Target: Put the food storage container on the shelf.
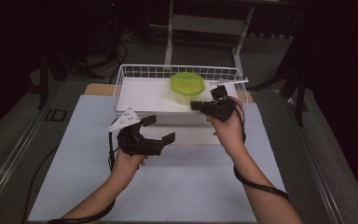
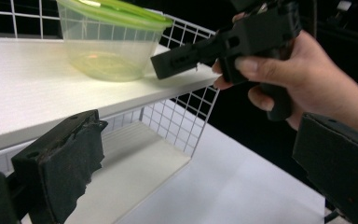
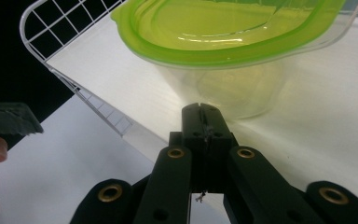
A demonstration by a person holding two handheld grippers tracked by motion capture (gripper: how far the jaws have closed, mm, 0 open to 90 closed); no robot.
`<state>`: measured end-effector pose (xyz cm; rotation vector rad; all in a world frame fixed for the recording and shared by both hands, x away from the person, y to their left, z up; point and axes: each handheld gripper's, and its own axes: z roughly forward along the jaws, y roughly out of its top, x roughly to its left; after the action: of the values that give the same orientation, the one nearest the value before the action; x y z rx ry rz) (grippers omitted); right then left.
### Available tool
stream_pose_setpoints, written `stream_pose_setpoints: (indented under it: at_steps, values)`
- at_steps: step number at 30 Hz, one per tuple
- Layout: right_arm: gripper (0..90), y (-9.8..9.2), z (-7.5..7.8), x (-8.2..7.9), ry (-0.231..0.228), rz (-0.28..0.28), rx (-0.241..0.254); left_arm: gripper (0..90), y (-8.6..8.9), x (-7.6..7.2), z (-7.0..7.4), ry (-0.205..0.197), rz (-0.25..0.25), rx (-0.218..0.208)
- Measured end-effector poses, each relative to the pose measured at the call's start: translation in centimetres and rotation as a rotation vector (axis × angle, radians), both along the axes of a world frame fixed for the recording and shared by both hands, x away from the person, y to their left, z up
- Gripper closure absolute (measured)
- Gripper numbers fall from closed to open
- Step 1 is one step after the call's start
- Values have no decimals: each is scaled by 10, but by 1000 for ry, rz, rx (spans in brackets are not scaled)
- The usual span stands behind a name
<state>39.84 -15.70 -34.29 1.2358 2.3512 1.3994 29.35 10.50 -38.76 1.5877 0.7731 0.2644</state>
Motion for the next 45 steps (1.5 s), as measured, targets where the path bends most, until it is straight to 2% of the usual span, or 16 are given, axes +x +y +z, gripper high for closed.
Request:
stream_pose_setpoints:
  at_steps: [5, 9, 12, 14, 15, 16, 17, 19, 21, 24, 28, 31, 36, 40, 43, 45]
  values:
    - [891, 0, 1, -14, -22, 30, 11, 23, -1, -4, -2, -20, -4, 6]
    - [813, -1, 5, -35, -75, 70, 11, 23, -2, -8, -1, -38, -33, 13]
    - [659, -3, 6, -51, -129, 85, 20, 23, -2, -13, 2, -60, -41, 5]
    - [571, -4, 5, -59, -156, 85, 15, 23, -2, -16, 4, -74, -41, 20]
    - [493, -4, 4, -62, -169, 85, 18, 23, -2, -17, 5, -83, -42, 22]
    - [470, -5, 2, -66, -182, 81, 19, 23, -2, -19, 5, -88, -41, 21]
    - [456, -6, 1, -68, -187, 80, 21, 23, -2, -20, 5, -98, -44, 24]
    - [351, -10, -3, -75, -195, 94, 44, 23, -1, -23, 5, -109, -43, 19]
    - [295, -13, -7, -79, -186, 111, 64, 23, 0, -26, 3, -120, -51, 19]
    - [191, -18, -19, -87, -200, 121, 75, 23, -1, -29, 0, -138, -54, 45]
    - [187, -23, -27, -90, -195, 103, 91, 23, -3, -33, -5, -154, -72, 75]
    - [173, -28, -34, -95, -205, 105, 74, 23, -5, -38, -10, -166, -90, 105]
    - [172, -37, -52, -107, -223, 101, 24, 23, -4, -46, -19, -164, -117, 108]
    - [173, -45, -67, -114, -217, 105, 29, 23, -1, -50, -27, -156, -119, 103]
    - [173, -49, -76, -117, -224, 113, 12, 23, 1, -54, -35, -147, -128, 123]
    - [173, -54, -80, -121, -233, 108, 20, 23, 2, -56, -39, -144, -132, 129]
